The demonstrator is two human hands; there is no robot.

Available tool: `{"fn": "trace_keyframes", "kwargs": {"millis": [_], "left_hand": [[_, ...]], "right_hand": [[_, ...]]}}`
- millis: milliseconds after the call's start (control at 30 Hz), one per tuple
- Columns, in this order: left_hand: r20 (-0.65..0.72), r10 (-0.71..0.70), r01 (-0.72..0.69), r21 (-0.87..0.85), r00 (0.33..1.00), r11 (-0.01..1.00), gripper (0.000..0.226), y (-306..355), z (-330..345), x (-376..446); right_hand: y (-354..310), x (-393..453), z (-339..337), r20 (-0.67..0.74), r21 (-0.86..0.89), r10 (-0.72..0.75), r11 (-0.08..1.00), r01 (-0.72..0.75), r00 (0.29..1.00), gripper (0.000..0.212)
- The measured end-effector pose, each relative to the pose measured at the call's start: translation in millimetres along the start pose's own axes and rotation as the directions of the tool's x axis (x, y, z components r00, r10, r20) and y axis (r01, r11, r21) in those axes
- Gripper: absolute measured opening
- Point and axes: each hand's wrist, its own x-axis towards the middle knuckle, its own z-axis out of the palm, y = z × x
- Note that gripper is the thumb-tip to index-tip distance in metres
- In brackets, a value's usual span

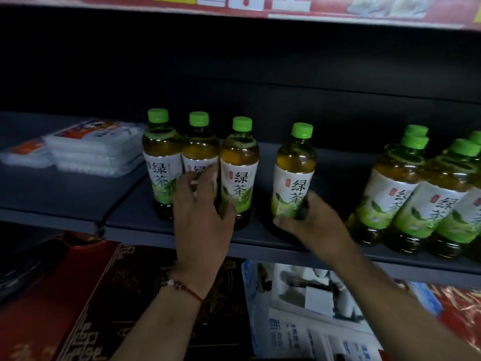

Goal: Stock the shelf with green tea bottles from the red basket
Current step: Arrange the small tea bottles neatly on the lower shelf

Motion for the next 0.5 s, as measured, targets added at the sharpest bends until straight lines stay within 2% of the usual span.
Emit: {"fn": "trace_keyframes", "kwargs": {"millis": [67,200,367,500], "left_hand": [[0.070,-0.040,0.041,-0.004,0.997,0.999,0.066,-3,2,-3],[0.225,-0.122,0.122,0.011,0.967,0.992,0.056,-7,4,-11],[0.261,-0.170,0.167,0.033,0.950,0.985,0.055,-11,3,-10],[0.250,-0.148,0.148,0.018,0.957,0.989,0.051,-7,3,-12]], "right_hand": [[14,-1,15,-0.065,-0.031,0.003,1.000,-0.005,0.998,0.061],[14,4,32,-0.140,0.033,-0.036,0.999,0.042,0.990,0.056],[14,4,47,-0.151,0.089,-0.079,0.992,0.094,0.985,0.054],[15,3,42,-0.113,0.086,-0.095,0.991,0.105,0.989,0.060]]}}
